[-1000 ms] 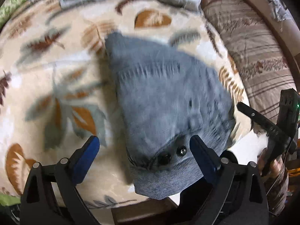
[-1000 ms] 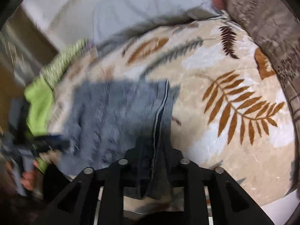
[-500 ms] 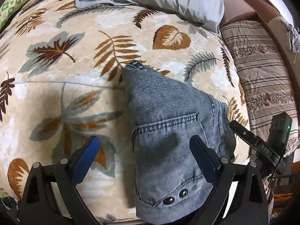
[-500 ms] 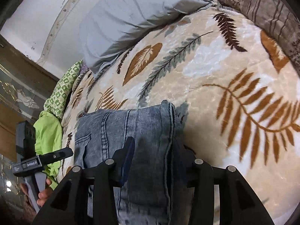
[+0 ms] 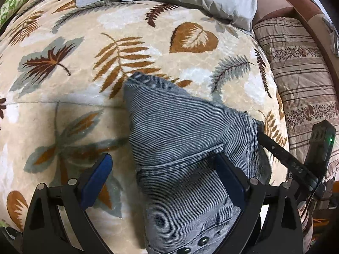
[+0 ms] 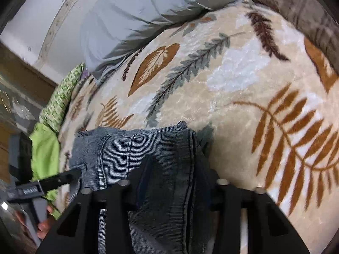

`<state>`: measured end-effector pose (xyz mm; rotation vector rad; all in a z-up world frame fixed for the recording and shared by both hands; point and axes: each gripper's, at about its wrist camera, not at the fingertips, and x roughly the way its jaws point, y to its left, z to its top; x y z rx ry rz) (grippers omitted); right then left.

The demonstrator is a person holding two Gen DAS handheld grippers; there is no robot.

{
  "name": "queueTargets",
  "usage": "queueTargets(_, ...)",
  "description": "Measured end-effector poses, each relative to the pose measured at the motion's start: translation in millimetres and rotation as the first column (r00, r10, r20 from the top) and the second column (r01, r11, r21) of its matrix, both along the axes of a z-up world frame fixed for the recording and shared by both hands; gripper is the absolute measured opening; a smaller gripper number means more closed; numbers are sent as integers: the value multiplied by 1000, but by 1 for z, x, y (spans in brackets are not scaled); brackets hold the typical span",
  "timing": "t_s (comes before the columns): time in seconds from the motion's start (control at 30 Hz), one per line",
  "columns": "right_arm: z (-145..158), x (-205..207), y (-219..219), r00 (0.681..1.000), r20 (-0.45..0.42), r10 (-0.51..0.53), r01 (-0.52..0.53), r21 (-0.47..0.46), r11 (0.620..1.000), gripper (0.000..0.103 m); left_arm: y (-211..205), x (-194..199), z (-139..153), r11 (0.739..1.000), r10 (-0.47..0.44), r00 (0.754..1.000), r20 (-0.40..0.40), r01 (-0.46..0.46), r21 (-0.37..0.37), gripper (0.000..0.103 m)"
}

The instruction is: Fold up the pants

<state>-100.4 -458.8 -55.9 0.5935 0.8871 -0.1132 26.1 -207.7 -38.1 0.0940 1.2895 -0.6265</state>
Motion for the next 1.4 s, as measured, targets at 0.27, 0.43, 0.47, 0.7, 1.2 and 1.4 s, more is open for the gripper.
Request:
queueTargets(0.27,2,6,2,999,-34,21,-26,-143,989,10,-16,12,-9,998,18,998,57,-22,67,67)
queueTargets(0.43,-8,3,-1,999,-45,11,-16,-106,994,16,-13,13,-6,998,18,999,45,-21,60,68)
queueTargets(0.47,-3,-3,-4,1000,-21,11,-13,-68,998,16,-9,13,-3,998,18,999,41,-20,53,67)
queueTargets(0.7,29,-38,8,990,119,81,-82,0,997,17,34,-12,12,999,18,999,-44,-20,-43,67)
queueTargets(1.2,-19,-46,36,989,36,140,-139,-28,990,14,47,-41,-36,1000,29,998,-54,-29,-8,103)
queueTargets(1.4,-6,-71,-2,989,149,16,-41,166,985,65,64,-31,-13,995,21,996,-90,-30,-98,102)
